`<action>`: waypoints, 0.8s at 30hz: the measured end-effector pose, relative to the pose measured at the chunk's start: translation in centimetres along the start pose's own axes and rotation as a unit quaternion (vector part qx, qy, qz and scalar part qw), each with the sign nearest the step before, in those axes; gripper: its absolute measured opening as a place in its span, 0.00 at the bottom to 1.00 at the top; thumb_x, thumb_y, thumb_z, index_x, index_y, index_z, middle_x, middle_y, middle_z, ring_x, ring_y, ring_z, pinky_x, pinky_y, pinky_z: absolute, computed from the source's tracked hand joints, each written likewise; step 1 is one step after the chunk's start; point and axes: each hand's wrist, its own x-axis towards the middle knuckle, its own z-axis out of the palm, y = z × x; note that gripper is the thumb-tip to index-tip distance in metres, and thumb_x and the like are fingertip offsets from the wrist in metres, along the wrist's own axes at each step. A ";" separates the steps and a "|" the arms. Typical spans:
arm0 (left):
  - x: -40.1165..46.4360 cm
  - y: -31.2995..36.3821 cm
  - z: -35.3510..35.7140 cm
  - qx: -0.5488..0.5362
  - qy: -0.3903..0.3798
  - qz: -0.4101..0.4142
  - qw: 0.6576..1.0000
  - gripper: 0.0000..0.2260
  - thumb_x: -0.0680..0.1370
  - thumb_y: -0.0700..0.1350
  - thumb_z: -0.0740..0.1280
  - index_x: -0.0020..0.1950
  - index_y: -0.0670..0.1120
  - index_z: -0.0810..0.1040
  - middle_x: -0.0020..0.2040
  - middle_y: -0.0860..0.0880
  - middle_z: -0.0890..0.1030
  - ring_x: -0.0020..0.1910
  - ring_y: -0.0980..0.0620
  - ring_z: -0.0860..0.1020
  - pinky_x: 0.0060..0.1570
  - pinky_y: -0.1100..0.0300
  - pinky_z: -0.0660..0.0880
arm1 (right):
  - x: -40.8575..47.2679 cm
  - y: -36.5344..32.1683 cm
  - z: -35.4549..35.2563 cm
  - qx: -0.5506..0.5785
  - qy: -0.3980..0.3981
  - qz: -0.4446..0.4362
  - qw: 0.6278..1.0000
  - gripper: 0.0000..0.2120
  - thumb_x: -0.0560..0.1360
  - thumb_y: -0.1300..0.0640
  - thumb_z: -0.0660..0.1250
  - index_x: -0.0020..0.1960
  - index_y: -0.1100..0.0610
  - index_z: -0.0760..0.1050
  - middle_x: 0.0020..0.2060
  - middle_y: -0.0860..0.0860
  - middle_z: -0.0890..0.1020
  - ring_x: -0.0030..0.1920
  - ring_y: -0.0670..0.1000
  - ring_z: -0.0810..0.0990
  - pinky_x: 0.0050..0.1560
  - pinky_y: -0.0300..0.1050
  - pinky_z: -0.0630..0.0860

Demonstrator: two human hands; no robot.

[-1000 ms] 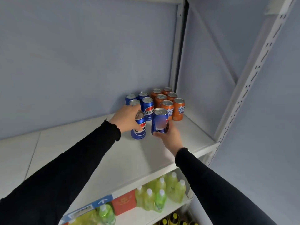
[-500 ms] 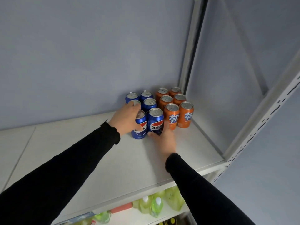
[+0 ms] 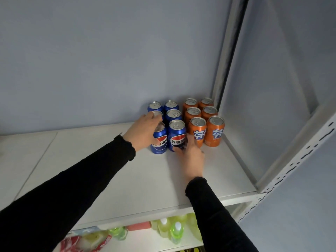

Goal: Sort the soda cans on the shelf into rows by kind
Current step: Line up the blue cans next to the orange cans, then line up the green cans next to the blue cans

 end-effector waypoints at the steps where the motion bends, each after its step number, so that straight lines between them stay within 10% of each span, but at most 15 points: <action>1: -0.3 0.1 0.0 -0.002 0.002 -0.002 1.000 0.33 0.70 0.48 0.77 0.72 0.47 0.68 0.66 0.46 0.72 0.58 0.44 0.74 0.55 0.53 0.73 | -0.2 0.0 -0.2 0.007 0.000 -0.002 1.000 0.23 0.76 0.46 0.70 0.66 0.49 0.65 0.58 0.51 0.82 0.52 0.56 0.83 0.50 0.54 0.80; 11: -10.8 -5.5 -3.6 0.014 0.090 -0.073 0.993 0.25 0.75 0.49 0.71 0.71 0.49 0.70 0.64 0.51 0.73 0.61 0.48 0.70 0.56 0.58 0.69 | -3.5 -7.4 0.8 -0.066 -0.022 -0.228 0.971 0.08 0.76 0.49 0.71 0.51 0.51 0.76 0.43 0.48 0.82 0.38 0.49 0.79 0.34 0.41 0.73; 24: -36.4 -26.9 -10.8 -0.003 0.101 -0.241 0.965 0.22 0.75 0.52 0.72 0.68 0.50 0.74 0.65 0.51 0.74 0.65 0.48 0.69 0.62 0.54 0.68 | -15.0 -31.0 17.6 0.125 -0.270 -0.274 0.914 0.06 0.77 0.50 0.70 0.53 0.48 0.77 0.48 0.44 0.81 0.49 0.46 0.78 0.46 0.35 0.70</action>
